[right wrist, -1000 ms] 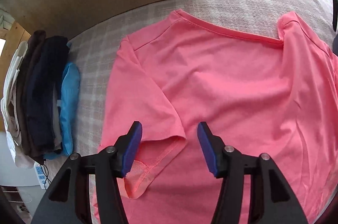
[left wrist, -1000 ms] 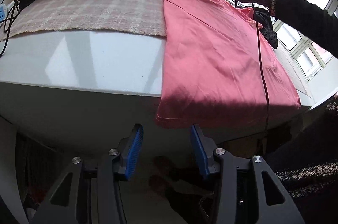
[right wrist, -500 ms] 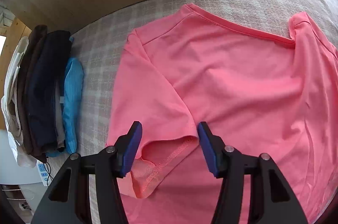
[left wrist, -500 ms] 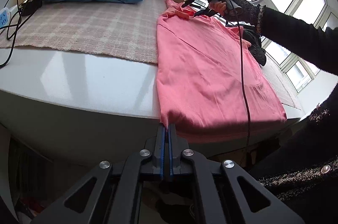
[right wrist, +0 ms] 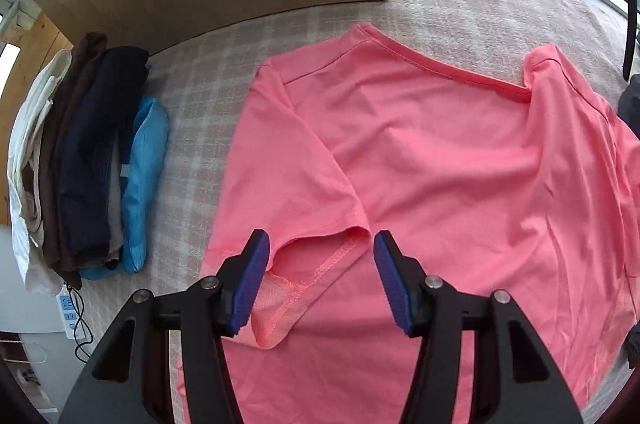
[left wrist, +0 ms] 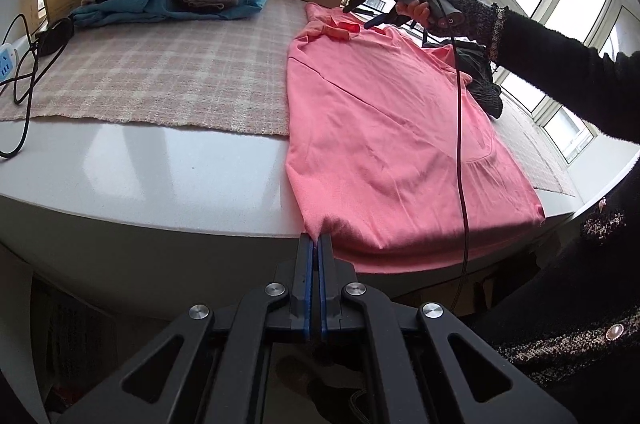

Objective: Fold clothes

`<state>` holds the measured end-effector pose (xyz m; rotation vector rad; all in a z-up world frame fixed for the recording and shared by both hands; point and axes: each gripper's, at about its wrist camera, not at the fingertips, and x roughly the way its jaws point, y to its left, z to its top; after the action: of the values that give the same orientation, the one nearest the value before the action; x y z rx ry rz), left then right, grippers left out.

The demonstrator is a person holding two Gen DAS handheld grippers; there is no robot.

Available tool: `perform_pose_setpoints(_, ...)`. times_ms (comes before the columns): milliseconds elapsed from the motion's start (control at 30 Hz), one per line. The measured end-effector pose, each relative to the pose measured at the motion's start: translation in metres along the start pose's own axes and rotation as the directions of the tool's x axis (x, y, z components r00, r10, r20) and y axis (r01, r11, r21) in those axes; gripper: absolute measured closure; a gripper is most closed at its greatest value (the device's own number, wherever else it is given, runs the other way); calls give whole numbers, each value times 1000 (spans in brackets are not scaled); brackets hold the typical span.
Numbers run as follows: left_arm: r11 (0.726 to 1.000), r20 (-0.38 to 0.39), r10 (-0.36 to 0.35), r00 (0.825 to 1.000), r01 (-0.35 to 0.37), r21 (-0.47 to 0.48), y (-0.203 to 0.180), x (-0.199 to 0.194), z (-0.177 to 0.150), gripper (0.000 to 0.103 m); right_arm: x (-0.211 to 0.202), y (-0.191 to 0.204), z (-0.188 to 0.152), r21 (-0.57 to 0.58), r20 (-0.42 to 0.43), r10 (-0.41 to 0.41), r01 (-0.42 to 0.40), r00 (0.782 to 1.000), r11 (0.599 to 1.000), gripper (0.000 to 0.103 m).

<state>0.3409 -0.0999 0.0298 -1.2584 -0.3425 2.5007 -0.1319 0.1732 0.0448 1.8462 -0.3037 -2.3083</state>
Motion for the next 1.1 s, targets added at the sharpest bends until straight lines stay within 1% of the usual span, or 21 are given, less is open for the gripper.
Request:
perform_pose_setpoints(133, 1000, 1, 7, 1000, -7, 7, -2, 1, 3, 102, 17, -9, 7, 72, -31, 39, -37, 999, 997, 49)
perform_pose_setpoints(200, 1000, 0, 8, 1000, -8, 17, -3, 2, 4, 102, 23, -1, 6, 56, -31, 35, -33, 999, 998, 48)
perform_pose_setpoints(233, 1000, 0, 8, 1000, -8, 22, -4, 2, 4, 102, 24, 7, 5, 18, -29, 29, -28, 999, 999, 50)
perform_pose_setpoints(300, 1000, 5, 6, 1000, -6, 29, -6, 1, 5, 102, 25, 20, 1, -59, -41, 6, -8, 999, 998, 78)
perform_pose_setpoints(333, 999, 9, 5, 1000, -5, 33, -7, 0, 5, 102, 25, 26, -1, -98, -52, -10, 5, 999, 995, 101)
perform_pose_setpoints(433, 999, 25, 1, 1000, -2, 48, -14, -9, 8, 102, 16, 36, 1, -173, -28, -42, 36, 999, 984, 101)
perform_pose_setpoints(533, 997, 42, -2, 999, -1, 74, -29, -22, 13, 102, -11, 32, 10, -201, 16, -41, 44, 999, 979, 101)
perform_pose_setpoints(667, 989, 42, -29, 999, 23, 147, -76, -28, 21, 102, -48, 9, 25, -218, 70, -62, 76, 996, 973, 102)
perform_pose_setpoints(733, 982, 41, -43, 998, 35, 183, -99, -32, 25, 102, -61, -7, 33, -203, 98, -66, 85, 993, 976, 102)
perform_pose_setpoints(800, 975, 37, -58, 998, 49, 217, -121, -33, 28, 102, -65, -23, 42, -178, 107, -62, 80, 992, 981, 102)
perform_pose_setpoints(867, 974, -14, -78, 997, 79, 212, -138, -14, 26, 102, -61, -38, 46, -159, 90, -46, 60, 995, 985, 101)
perform_pose_setpoints(900, 974, -48, -85, 995, 93, 206, -145, -1, 24, 102, -53, -44, 46, -166, 52, -44, 52, 998, 985, 101)
perform_pose_setpoints(933, 975, -101, -104, 989, 121, 186, -151, 12, 20, 101, -44, -48, 45, -173, 15, -43, 45, 999, 984, 100)
perform_pose_setpoints(967, 975, -150, -119, 981, 144, 168, -157, 24, 16, 100, -37, -51, 44, -186, -10, -73, 70, 997, 980, 94)
perform_pose_setpoints(1000, 976, -178, -111, 978, 141, 166, -164, 30, 13, 101, -30, -54, 42, -200, -34, -103, 95, 994, 975, 91)
perform_pose_setpoints(1033, 974, -186, -114, 976, 146, 172, -173, 29, 9, 101, -24, -57, 40, -214, -55, -134, 119, 990, 969, 90)
perform_pose_setpoints(1067, 974, -175, -122, 977, 152, 170, -180, 23, 5, 101, -28, -60, 39, -229, -36, -153, 141, 988, 963, 90)
perform_pose_setpoints(1100, 976, -161, -132, 978, 157, 154, -184, 15, 2, 101, -35, -65, 38, -230, -37, -129, 117, 991, 966, 90)
